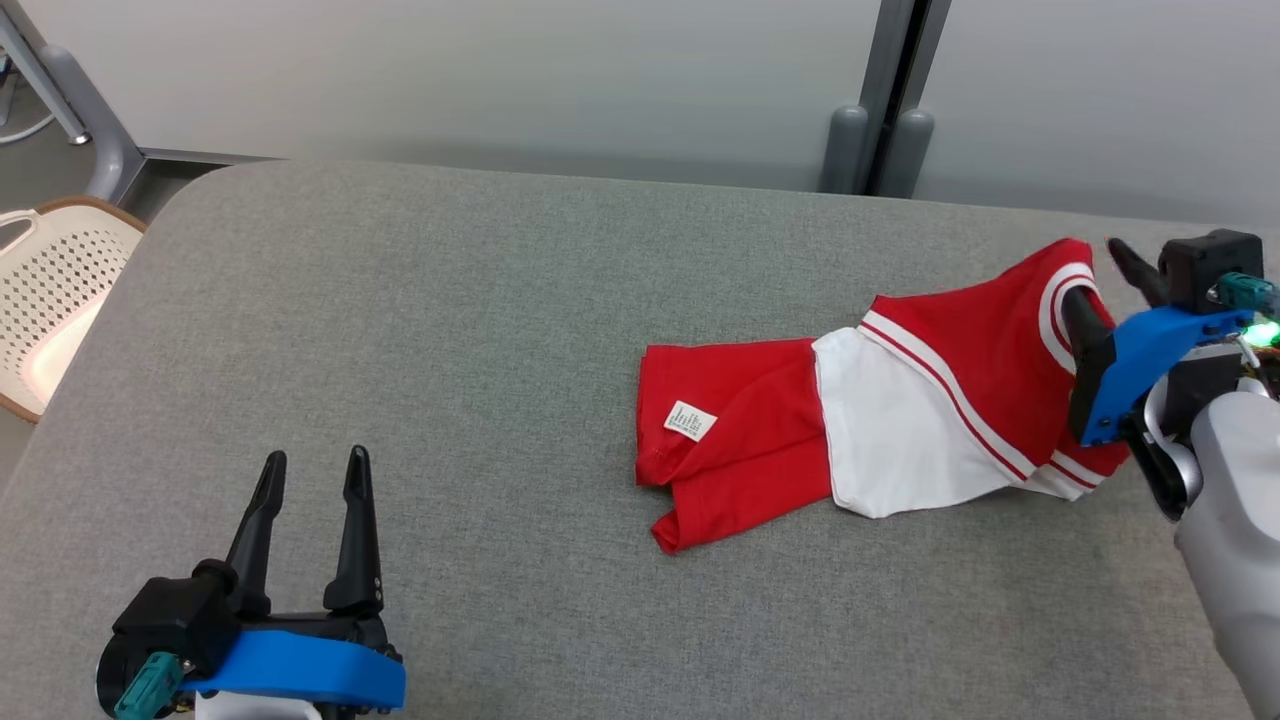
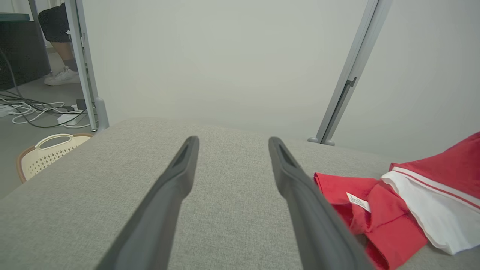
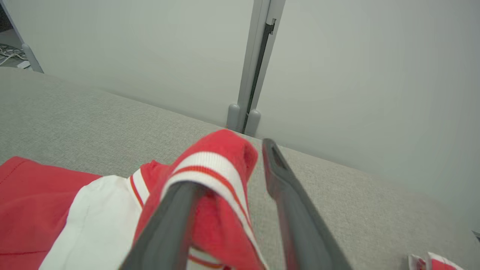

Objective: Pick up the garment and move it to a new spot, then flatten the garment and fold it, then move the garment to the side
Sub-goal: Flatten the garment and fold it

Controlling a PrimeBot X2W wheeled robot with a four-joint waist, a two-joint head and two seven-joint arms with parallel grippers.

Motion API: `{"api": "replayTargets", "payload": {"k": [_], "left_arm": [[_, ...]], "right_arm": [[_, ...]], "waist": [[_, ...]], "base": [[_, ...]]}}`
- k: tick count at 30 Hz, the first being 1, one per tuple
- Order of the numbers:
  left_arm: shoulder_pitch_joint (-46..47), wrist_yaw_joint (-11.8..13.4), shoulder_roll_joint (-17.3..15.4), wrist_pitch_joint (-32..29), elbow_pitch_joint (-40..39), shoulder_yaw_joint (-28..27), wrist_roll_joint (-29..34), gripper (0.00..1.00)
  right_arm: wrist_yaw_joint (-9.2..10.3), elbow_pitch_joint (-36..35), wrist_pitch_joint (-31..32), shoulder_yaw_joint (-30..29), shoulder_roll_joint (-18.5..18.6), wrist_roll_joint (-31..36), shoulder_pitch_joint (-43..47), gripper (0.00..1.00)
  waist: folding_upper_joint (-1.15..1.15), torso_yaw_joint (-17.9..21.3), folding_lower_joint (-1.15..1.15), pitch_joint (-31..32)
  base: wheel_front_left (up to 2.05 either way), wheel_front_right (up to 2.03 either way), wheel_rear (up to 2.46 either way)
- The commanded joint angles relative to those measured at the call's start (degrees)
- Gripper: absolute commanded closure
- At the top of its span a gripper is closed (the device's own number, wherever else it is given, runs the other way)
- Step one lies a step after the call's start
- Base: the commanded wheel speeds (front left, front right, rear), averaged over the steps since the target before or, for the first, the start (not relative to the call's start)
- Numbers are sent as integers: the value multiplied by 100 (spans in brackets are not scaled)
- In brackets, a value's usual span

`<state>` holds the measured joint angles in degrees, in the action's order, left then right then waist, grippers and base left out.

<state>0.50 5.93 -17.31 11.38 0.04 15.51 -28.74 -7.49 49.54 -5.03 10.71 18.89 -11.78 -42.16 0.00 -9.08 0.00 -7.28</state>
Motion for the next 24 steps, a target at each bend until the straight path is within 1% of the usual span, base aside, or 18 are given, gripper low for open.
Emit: {"api": "replayTargets", "payload": {"k": [1, 6, 8, 12, 15, 16, 17, 18, 22, 24], "left_arm": [[105, -22, -20, 33, 21, -8, -3, 0], [11, 38, -32, 50, 76, -37, -29, 0], [-31, 51, -26, 68, 91, -48, -47, 0], [-97, 67, 1, 97, 120, -42, -66, 0], [-137, 79, 18, 118, 126, -37, -81, 0], [-144, 84, 19, 122, 122, -35, -84, 0], [-144, 84, 19, 122, 122, -35, -84, 0], [-148, 88, 20, 134, 117, -40, -86, 0], [-160, 89, 19, 153, 109, -44, -87, 0], [-136, 73, 23, 162, 112, -44, -103, 0]], "right_arm": [[-1, 112, 40, -94, 94, 130, -91, 0], [-1, 419, 315, -392, 45, 398, 69, 0], [-1, 514, 583, -566, 7, 423, 212, 0], [-2, 358, 1098, -787, -106, 564, 567, 0], [-2, -137, 1322, -814, -268, 679, 976, 0], [-1, -388, 1323, -782, -322, 701, 1112, 0], [-1, -388, 1323, -782, -322, 701, 1112, 0], [-2, -678, 1305, -738, -402, 704, 1265, 0], [-2, -1795, 1344, -380, -680, 679, 1888, 0], [-1, -2165, 1449, -139, -769, 644, 2105, 0]], "waist": [[0, 9, 0, 3], [0, 156, 0, 122], [0, 237, 0, 189], [0, 377, 0, 311], [0, 450, 0, 379], [0, 466, 0, 388], [0, 466, 0, 388], [0, 484, 0, 393], [0, 509, 0, 382], [0, 495, 0, 361]], "base": [[0, 0, 0], [0, 0, 0], [0, 0, 0], [0, 0, 0], [0, 0, 0], [0, 0, 0], [0, 0, 0], [0, 0, 0], [0, 0, 0], [0, 0, 0]]}}
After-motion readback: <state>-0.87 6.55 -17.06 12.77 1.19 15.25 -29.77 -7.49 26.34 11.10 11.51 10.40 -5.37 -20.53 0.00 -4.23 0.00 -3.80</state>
